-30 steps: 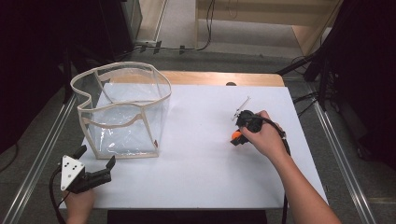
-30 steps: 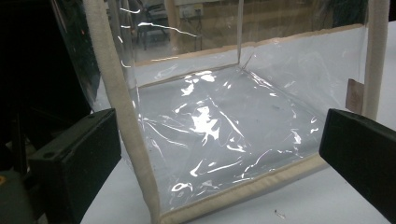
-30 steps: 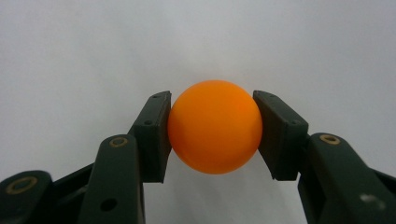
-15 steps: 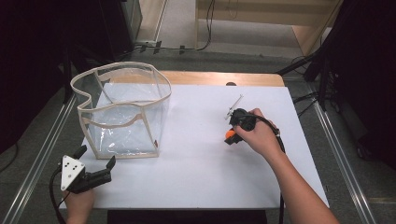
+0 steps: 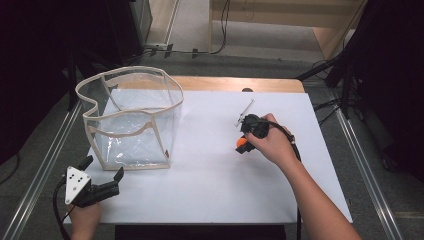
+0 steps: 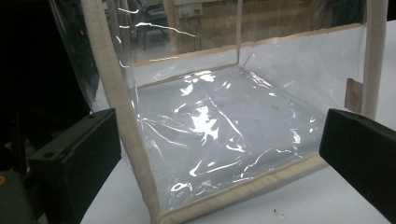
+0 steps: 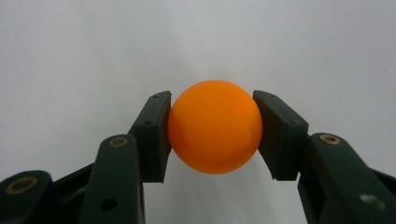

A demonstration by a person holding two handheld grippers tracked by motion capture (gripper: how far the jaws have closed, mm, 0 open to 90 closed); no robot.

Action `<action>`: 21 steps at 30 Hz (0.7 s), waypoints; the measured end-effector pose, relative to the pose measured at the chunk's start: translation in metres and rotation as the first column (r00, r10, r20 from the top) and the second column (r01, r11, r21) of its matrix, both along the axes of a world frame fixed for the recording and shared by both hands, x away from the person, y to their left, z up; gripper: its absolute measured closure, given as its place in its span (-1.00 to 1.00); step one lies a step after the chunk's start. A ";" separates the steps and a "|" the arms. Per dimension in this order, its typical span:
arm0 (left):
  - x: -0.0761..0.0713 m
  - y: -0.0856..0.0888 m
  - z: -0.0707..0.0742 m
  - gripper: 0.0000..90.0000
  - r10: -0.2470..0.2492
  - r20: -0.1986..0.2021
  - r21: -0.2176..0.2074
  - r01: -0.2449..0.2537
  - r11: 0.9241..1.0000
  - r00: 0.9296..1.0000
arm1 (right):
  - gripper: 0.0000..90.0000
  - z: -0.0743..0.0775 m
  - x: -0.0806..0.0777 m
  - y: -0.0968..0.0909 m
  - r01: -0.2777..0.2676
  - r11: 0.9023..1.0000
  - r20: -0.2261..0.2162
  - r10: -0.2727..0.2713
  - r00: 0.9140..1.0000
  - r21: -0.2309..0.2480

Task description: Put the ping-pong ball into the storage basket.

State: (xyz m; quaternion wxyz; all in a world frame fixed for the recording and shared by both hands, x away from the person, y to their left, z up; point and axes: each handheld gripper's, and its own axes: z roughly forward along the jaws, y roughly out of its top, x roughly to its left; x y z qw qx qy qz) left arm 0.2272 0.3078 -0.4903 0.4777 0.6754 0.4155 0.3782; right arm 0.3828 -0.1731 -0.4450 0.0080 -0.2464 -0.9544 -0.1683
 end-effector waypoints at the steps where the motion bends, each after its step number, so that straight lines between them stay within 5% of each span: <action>1: 0.000 0.000 0.000 -1.00 0.000 0.000 0.000 0.000 1.000 1.000 | 0.05 0.000 0.000 0.001 0.003 1.000 0.000 -0.003 1.000 -0.002; 21: 0.000 0.000 0.000 -1.00 -0.003 0.001 -0.003 0.003 1.000 1.000 | 0.05 0.003 0.003 0.028 -0.032 0.999 -0.007 0.032 0.999 0.014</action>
